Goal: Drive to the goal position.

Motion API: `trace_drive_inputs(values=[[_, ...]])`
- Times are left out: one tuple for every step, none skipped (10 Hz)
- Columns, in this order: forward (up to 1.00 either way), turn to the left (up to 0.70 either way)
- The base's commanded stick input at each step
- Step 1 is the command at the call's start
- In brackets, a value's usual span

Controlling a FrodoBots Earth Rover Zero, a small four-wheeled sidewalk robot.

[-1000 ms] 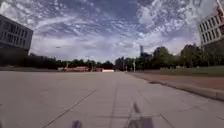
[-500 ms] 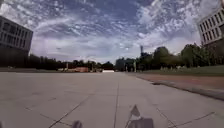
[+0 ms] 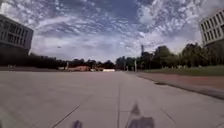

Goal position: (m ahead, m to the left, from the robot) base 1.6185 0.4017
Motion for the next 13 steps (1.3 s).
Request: trace_drive_inputs(values=[[0.7,0.0],[0.7,0.0],[0.7,0.0],[0.7,0.0],[0.7,0.0],[0.7,0.0],[0.7,0.0],[0.7,0.0],[0.7,0.0],[0.7,0.0],[0.7,0.0],[0.7,0.0],[0.7,0.0]])
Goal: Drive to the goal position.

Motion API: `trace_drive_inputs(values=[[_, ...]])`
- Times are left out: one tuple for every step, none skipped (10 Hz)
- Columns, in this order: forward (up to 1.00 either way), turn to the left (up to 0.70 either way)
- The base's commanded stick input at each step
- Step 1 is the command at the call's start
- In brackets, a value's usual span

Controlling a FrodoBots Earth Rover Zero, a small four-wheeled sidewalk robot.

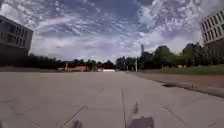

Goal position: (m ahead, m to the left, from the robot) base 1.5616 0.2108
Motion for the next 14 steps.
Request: trace_drive_inputs(values=[[0.7,0.0],[0.7,0.0],[0.7,0.0],[0.7,0.0],[0.7,0.0],[0.7,0.0],[0.7,0.0],[0.7,0.0],[0.7,0.0],[0.7,0.0],[0.7,0.0],[0.7,0.0],[0.7,0.0],[0.7,0.0]])
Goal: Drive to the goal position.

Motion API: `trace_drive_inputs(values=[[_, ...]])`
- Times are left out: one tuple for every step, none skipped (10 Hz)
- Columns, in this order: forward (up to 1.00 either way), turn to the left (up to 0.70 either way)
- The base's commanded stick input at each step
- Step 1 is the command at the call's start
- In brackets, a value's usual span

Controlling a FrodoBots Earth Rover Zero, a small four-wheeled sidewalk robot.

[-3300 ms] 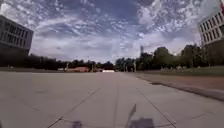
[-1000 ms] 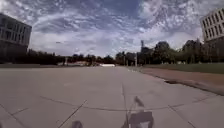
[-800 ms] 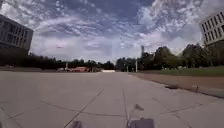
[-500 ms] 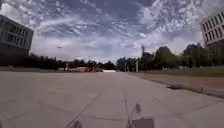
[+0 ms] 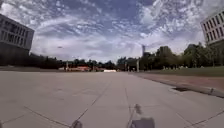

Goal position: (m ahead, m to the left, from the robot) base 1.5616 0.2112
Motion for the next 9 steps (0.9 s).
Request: trace_drive_inputs(values=[[0.7,0.0],[0.7,0.0],[0.7,0.0],[0.7,0.0],[0.7,0.0],[0.7,0.0],[0.7,0.0],[0.7,0.0],[0.7,0.0]])
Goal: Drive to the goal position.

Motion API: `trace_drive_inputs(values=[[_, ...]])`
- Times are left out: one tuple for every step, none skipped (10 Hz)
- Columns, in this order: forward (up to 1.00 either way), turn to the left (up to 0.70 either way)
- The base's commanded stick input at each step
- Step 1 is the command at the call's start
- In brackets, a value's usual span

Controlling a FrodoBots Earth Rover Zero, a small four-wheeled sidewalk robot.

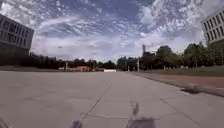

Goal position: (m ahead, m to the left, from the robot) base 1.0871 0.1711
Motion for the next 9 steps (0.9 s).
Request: trace_drive_inputs(values=[[0.7,0.0],[0.7,0.0],[0.7,0.0],[0.7,0.0],[0.7,0.0],[0.7,0.0],[0.7,0.0],[0.7,0.0],[0.7,0.0]])
